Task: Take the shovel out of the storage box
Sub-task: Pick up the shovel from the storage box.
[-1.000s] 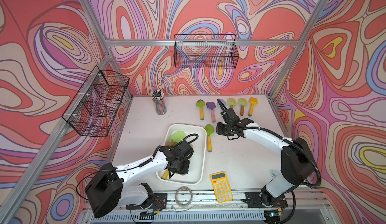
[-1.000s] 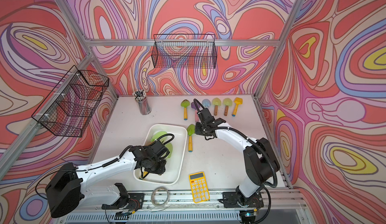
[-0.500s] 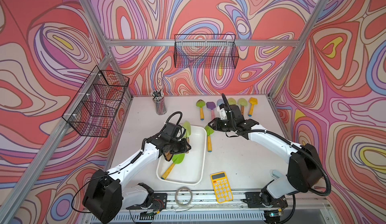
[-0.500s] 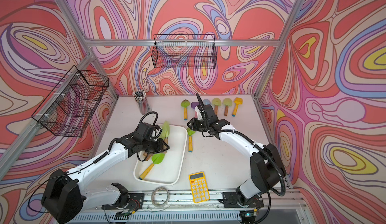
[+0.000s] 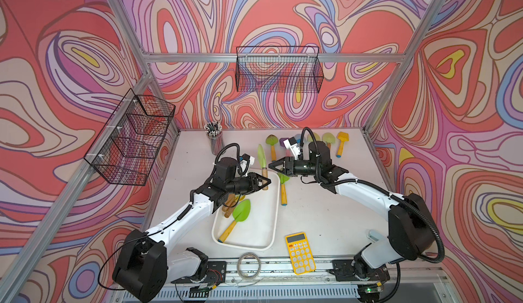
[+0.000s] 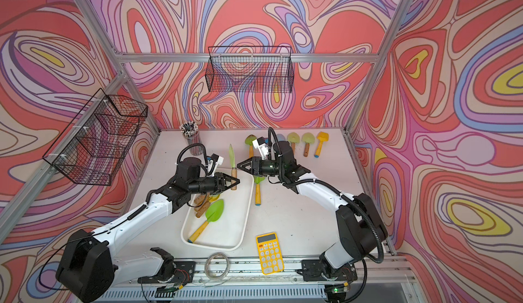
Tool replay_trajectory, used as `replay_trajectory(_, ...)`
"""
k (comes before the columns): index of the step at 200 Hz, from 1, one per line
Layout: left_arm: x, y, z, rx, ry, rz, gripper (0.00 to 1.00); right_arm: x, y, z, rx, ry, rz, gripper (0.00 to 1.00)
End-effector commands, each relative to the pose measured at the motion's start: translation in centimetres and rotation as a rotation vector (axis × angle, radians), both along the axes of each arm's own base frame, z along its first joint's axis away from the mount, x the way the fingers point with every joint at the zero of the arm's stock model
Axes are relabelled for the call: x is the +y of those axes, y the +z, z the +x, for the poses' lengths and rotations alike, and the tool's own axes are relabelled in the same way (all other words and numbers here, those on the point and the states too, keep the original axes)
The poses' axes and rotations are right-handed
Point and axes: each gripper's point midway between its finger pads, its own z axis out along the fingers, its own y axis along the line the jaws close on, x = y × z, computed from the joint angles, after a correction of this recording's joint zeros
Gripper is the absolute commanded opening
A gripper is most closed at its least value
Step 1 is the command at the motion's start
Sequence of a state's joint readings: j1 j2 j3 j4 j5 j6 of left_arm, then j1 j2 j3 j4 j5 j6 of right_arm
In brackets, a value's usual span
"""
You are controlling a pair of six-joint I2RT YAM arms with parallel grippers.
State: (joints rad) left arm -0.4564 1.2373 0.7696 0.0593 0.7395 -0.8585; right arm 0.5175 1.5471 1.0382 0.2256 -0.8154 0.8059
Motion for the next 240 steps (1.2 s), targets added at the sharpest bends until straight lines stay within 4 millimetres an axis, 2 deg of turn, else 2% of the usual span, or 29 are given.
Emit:
replay_trajectory(1, -0.6, 3.0, -0.2, -0.078, -0.032, -0.11, 0.0, 0.6, 1.2, -1.1, -0.019, 0.089, 0.083, 0.44)
replay_trajectory(32, -1.0, 4.3, -0.6, -0.106, -0.067, -0.179, 0.0, 0.7, 1.0, -1.1, -0.011, 0.103, 0.088, 0.44)
replay_trajectory(126, -1.3, 5.4, -1.2, -0.142, -0.096, -0.254, 0.0, 1.3, 1.2, -0.8, 0.003, 0.135, 0.108, 0.43)
replay_trajectory(240, -2.1, 4.8, -1.6, -0.115, -0.127, -0.279, 0.0, 1.6, 2.6, -1.2, 0.008, 0.177, 0.211, 0.36)
